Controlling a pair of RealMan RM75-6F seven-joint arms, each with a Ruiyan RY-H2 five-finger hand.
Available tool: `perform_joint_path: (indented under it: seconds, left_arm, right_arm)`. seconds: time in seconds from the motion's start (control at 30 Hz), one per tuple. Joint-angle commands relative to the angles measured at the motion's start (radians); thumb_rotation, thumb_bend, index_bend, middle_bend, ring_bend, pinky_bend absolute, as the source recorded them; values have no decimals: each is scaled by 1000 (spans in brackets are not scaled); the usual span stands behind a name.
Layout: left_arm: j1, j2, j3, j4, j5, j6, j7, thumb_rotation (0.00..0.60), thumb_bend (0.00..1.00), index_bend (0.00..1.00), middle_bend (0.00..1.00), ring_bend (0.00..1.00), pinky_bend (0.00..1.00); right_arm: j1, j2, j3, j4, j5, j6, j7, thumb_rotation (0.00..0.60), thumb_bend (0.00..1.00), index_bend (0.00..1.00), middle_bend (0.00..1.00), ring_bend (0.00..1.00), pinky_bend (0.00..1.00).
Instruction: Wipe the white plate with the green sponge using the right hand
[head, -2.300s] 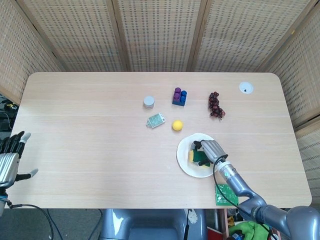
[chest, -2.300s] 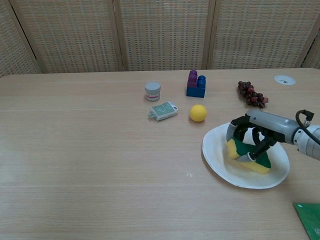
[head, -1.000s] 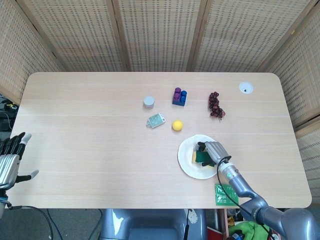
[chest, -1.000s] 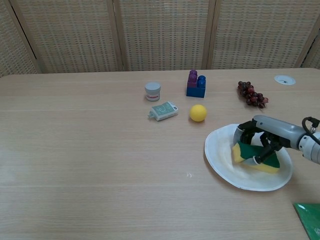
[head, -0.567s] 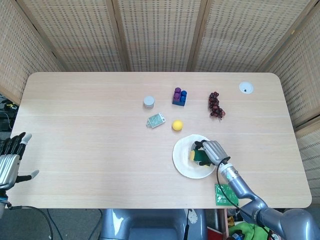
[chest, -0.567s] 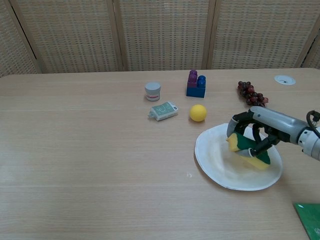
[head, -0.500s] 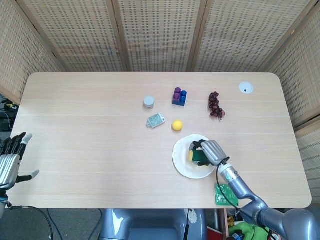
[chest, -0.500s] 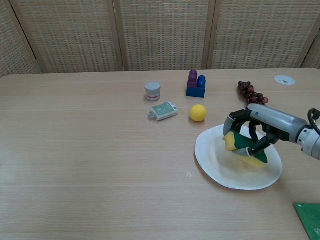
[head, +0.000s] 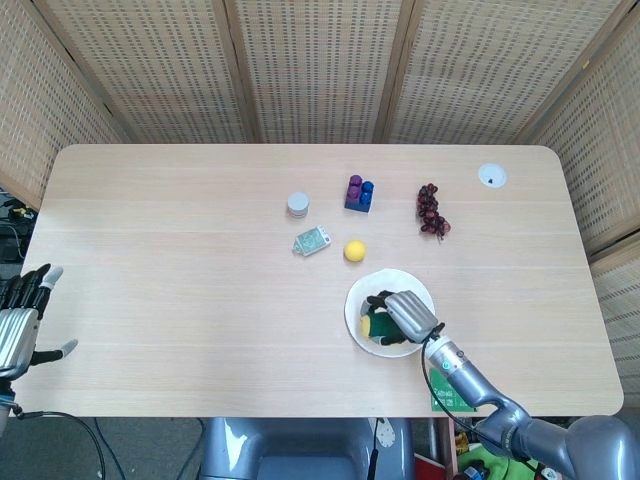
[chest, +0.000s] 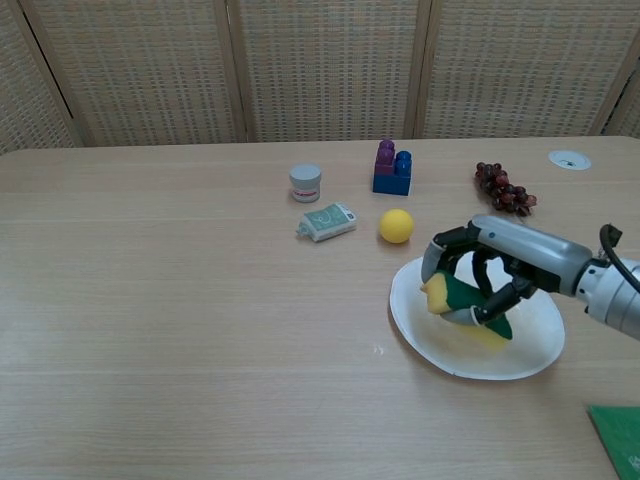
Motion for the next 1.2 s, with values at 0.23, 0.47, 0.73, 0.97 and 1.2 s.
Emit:
perform_joint_path:
  seconds: [0.23,0.47,0.73,0.97,1.2]
  left_arm:
    - [0,-1,0,0,-1,-1,1,600,0,0,0,0,0]
    - [-2,-5,1,0,-2,-4,12,600,0,0,0,0,0]
    - [0,-6,2,1,-3,-1,10,600,0,0,0,0,0]
    - [1,-4,3,0,1,0,8,600,0,0,0,0,0]
    - [1,-2,4,-1,3,1,3,600,0,0,0,0,0]
  right_arm:
    - [-27,-47,21,70,61,-12,117,600,369,454,520,396,622]
    - [-55,-110,-26,189,29,2,173,600,396,457,523,396,622]
    - [-65,-157,-52,270,-5,33,217,600,420,468,530,396,622]
    - [-58,-155,-33,266,-12,82,237,600,422,469,533,396,622]
    - [-39,-128,-7,239,-7,98,216,600,422,469,534,396,622]
